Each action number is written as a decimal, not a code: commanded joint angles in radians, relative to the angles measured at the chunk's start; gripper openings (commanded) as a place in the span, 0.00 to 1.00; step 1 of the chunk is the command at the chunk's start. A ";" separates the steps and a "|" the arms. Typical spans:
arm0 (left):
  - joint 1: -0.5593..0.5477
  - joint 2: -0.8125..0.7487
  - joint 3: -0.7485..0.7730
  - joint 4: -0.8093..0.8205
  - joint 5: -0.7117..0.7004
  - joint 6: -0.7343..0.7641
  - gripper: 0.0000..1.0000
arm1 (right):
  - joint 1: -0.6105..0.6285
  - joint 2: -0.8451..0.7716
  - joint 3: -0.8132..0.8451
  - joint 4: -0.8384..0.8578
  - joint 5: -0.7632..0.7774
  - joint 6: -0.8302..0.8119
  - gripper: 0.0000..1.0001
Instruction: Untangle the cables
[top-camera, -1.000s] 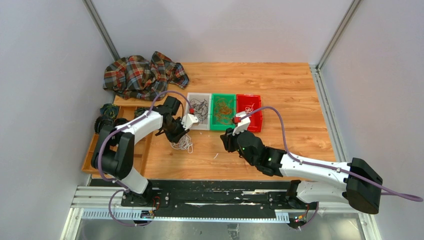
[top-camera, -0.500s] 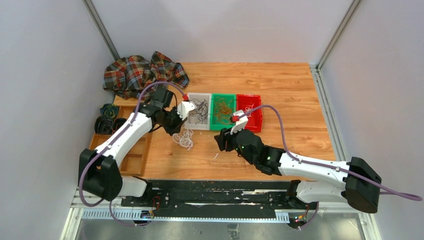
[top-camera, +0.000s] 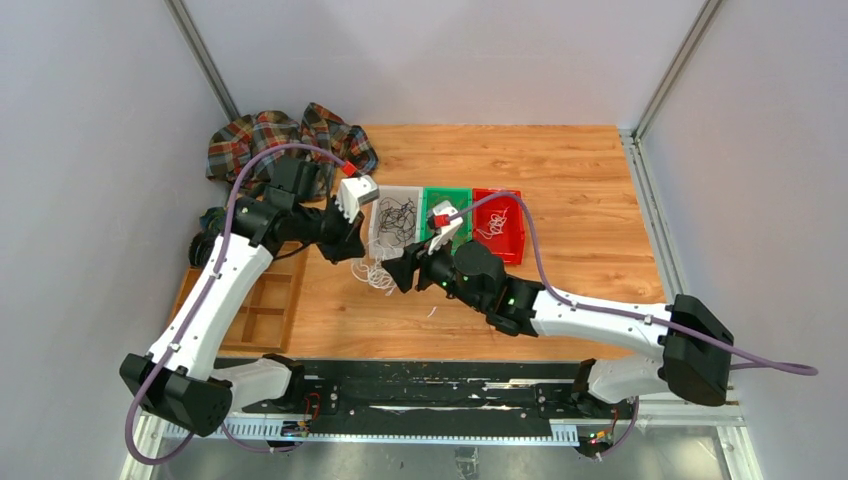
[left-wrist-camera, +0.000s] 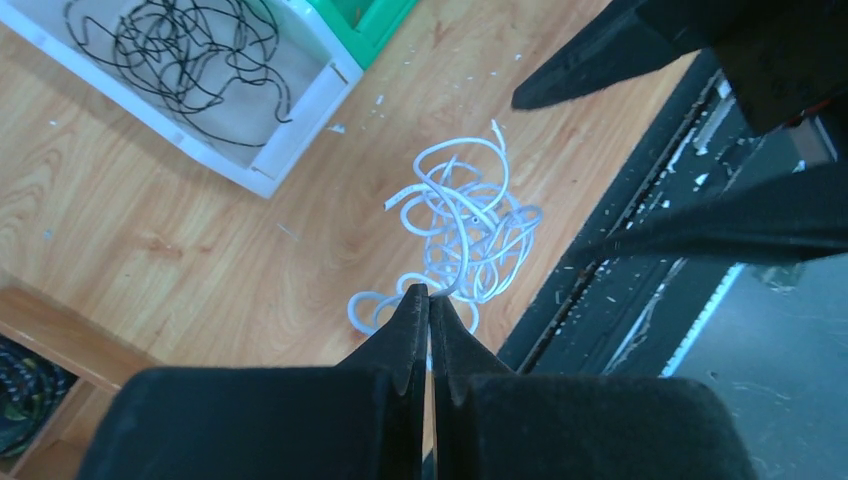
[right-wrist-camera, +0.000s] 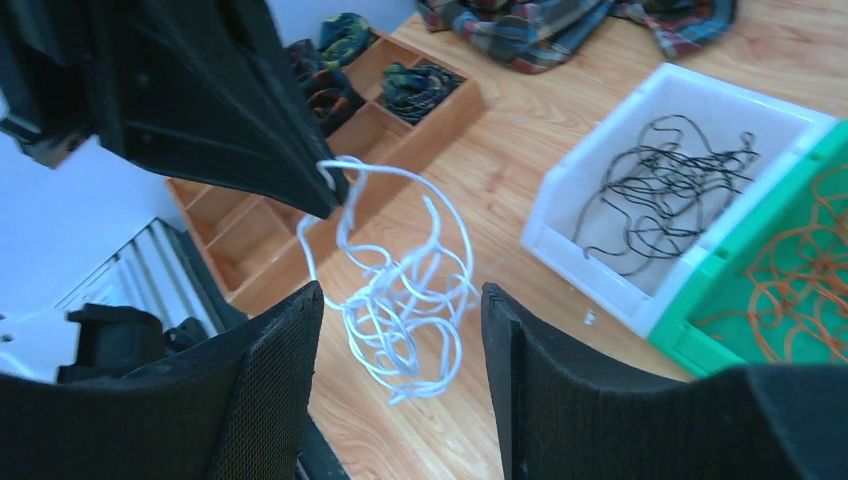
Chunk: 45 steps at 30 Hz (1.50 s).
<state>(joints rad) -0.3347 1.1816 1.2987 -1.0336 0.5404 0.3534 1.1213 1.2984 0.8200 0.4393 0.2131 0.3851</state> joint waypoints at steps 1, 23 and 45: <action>0.004 -0.008 0.032 -0.066 0.063 -0.033 0.01 | 0.030 0.035 0.055 0.096 -0.046 -0.025 0.60; -0.011 -0.022 0.224 -0.174 0.341 -0.122 0.01 | 0.034 0.287 0.057 0.338 0.242 -0.090 0.59; -0.012 0.060 0.805 -0.201 0.119 -0.131 0.00 | 0.032 0.210 -0.284 0.344 0.369 0.043 0.45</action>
<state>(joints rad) -0.3435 1.2278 2.0396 -1.2289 0.7082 0.2276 1.1408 1.5639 0.5594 0.7799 0.5507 0.3965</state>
